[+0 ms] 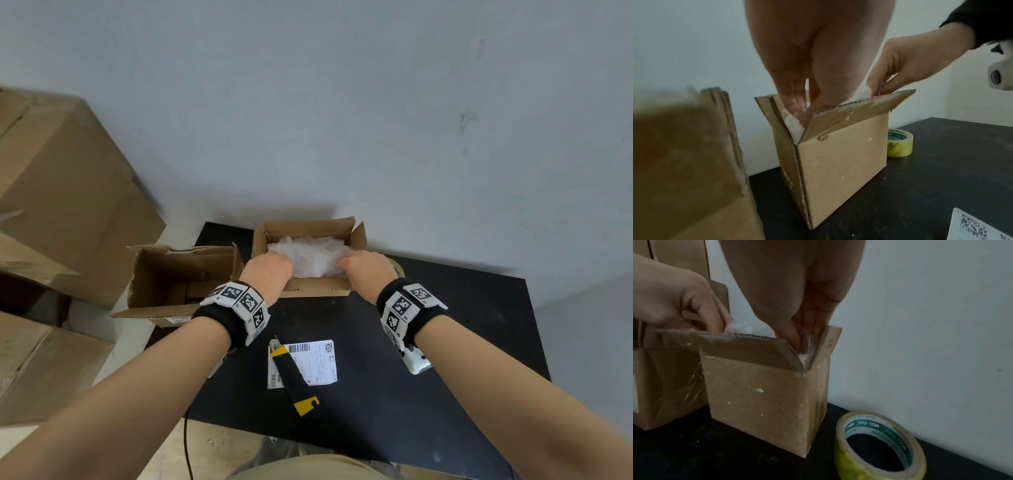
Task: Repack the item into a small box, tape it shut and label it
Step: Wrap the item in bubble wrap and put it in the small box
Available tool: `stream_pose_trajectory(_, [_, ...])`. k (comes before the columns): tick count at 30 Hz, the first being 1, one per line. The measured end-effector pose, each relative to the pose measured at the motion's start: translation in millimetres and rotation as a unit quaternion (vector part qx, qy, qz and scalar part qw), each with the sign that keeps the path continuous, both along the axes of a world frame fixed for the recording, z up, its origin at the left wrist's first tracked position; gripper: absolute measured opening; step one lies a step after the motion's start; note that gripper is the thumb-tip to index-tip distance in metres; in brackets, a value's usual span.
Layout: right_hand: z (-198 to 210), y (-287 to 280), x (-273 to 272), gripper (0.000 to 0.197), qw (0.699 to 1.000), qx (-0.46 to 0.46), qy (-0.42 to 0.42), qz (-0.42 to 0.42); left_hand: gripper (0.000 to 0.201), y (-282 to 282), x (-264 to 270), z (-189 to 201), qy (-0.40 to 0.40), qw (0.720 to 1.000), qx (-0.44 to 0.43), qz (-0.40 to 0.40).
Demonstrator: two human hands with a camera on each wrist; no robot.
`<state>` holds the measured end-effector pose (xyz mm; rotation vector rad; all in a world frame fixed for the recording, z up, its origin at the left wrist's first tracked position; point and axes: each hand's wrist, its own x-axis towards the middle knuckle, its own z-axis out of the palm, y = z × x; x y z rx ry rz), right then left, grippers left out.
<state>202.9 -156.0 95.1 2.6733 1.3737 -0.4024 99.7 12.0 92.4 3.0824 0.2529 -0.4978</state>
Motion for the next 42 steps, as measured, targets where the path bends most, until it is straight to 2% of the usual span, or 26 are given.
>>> stream_pose_trajectory(4, [2, -3, -2, 0.035, 0.999, -0.012, 0.022, -0.031, 0.024, -1, 1, 0, 0.015, 1.0, 0.026, 0.009])
stream_pose_trajectory(9, [-3, 4, -3, 0.035, 0.983, 0.086, 0.131, -0.098, 0.025, -3, -1, -5, -0.054, 0.994, -0.092, 0.012])
stream_pose_trajectory(13, [-6, 7, -3, 0.028, 0.986, 0.037, 0.143, -0.079, 0.041, -3, 0, -14, -0.034, 0.997, -0.065, -0.001])
stream_pose_trajectory(17, [-7, 10, 0, 0.033, 0.988, -0.028, 0.138, -0.061, 0.051, -3, 1, -19, -0.01, 0.999, -0.031, 0.007])
stream_pose_trajectory(20, [-9, 12, 0, 0.035, 0.981, 0.051, 0.158, -0.097, 0.047, -1, 2, -21, 0.001, 0.997, -0.066, 0.029])
stream_pose_trajectory(22, [-11, 11, -1, 0.032, 0.976, 0.123, 0.143, -0.108, 0.039, -3, 2, -20, -0.039, 0.995, -0.082, 0.038])
stream_pose_trajectory(25, [-17, 10, -4, 0.034, 0.975, 0.158, 0.122, -0.093, 0.024, -7, 5, -19, -0.117, 0.991, -0.062, 0.002])
stream_pose_trajectory(27, [-20, 11, -5, 0.036, 0.974, 0.168, 0.119, -0.096, 0.028, -10, 9, -19, -0.136, 0.988, -0.072, -0.013])
stream_pose_trajectory(30, [-21, 18, -7, 0.036, 0.972, 0.167, 0.119, -0.113, 0.042, -11, 12, -21, -0.119, 0.985, -0.127, 0.013])
stream_pose_trajectory(34, [-23, 27, -9, 0.043, 0.978, 0.127, 0.106, -0.13, 0.05, -16, 18, -29, -0.03, 0.986, -0.145, 0.075])
stream_pose_trajectory(38, [-24, 39, -7, 0.053, 0.976, 0.094, 0.12, -0.155, 0.056, -23, 21, -32, 0.018, 0.983, -0.134, 0.129])
stream_pose_trajectory(42, [-25, 52, -1, 0.057, 0.972, 0.076, 0.126, -0.184, 0.056, -18, 20, -36, 0.045, 0.983, -0.129, 0.126])
